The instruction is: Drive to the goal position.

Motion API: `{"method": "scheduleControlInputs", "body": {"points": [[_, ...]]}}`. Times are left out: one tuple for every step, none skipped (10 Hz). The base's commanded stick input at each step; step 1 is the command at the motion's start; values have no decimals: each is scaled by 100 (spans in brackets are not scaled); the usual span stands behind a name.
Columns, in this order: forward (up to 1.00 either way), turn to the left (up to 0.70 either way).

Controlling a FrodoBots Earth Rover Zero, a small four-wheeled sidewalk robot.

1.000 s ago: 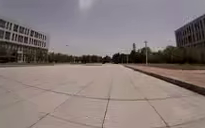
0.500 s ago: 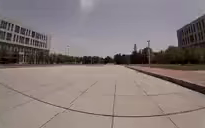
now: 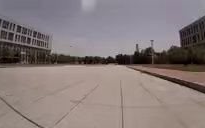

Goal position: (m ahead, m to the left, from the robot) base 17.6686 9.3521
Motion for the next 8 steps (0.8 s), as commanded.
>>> {"method": "scheduleControlInputs", "body": {"points": [[100,0],[100,0],[100,0],[100,0],[100,0],[100,0],[100,0],[100,0]]}}
